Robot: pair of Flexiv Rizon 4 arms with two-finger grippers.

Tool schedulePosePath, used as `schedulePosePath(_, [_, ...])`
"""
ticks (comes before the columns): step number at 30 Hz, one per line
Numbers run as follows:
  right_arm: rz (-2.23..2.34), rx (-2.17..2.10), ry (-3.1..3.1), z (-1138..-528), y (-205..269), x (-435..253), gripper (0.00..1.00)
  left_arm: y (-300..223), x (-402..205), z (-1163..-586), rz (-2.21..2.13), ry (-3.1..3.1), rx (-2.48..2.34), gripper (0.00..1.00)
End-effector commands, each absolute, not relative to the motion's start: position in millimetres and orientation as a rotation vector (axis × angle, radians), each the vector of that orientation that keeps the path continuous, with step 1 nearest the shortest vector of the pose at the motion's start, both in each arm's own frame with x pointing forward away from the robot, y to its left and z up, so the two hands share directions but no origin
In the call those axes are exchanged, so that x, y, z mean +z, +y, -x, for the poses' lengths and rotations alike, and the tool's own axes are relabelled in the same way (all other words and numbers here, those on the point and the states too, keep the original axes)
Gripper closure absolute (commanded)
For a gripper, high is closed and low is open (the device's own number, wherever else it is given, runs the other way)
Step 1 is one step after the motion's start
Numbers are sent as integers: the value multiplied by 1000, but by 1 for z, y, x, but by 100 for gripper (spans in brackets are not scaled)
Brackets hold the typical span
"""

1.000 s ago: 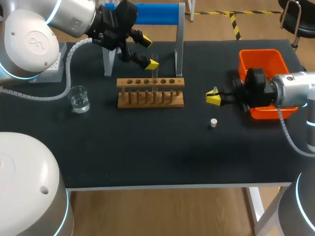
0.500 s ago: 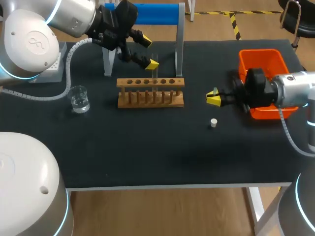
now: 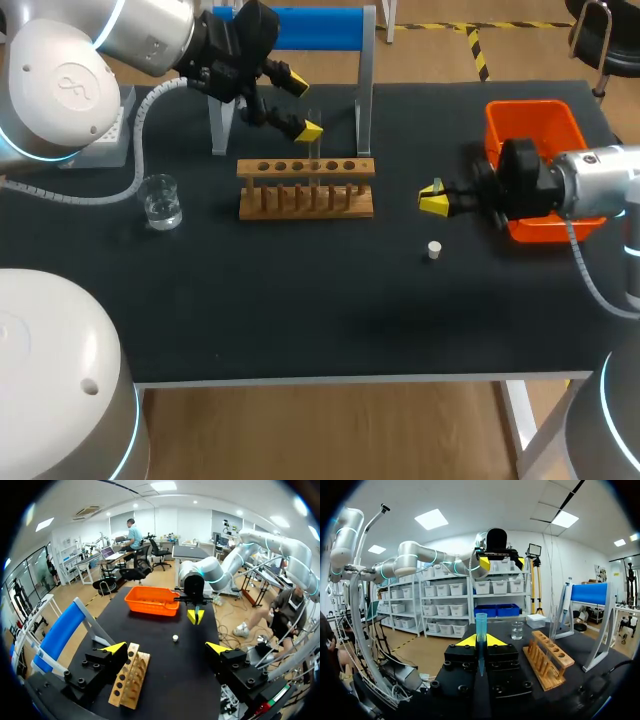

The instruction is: Invert the test tube, pick up the pipette, mount the tip to pipette, aspirate from beaker and dispense into the tube, eject the tip, return the pipette, and cap with the stopper.

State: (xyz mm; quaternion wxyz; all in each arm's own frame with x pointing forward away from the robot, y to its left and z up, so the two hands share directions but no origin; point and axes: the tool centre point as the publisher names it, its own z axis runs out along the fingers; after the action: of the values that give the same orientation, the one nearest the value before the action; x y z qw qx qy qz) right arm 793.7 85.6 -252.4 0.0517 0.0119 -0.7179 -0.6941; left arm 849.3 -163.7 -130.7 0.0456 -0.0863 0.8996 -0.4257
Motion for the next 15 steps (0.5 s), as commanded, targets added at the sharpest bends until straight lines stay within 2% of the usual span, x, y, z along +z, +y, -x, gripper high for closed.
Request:
schedulePosePath(1, [-32,-2110,-2190,-792,86,-251,100,-163,-129,-849,263,2752,-1296,0])
schedulePosePath(3, [-32,-2110,-2190,-792,86,-251,100,-163,-129,-849,263,2752,-1296,0])
schedulePosePath(15, [-32,-2110,-2190,-792,86,-251,100,-76,-162,-912,881,2643,-1076,0])
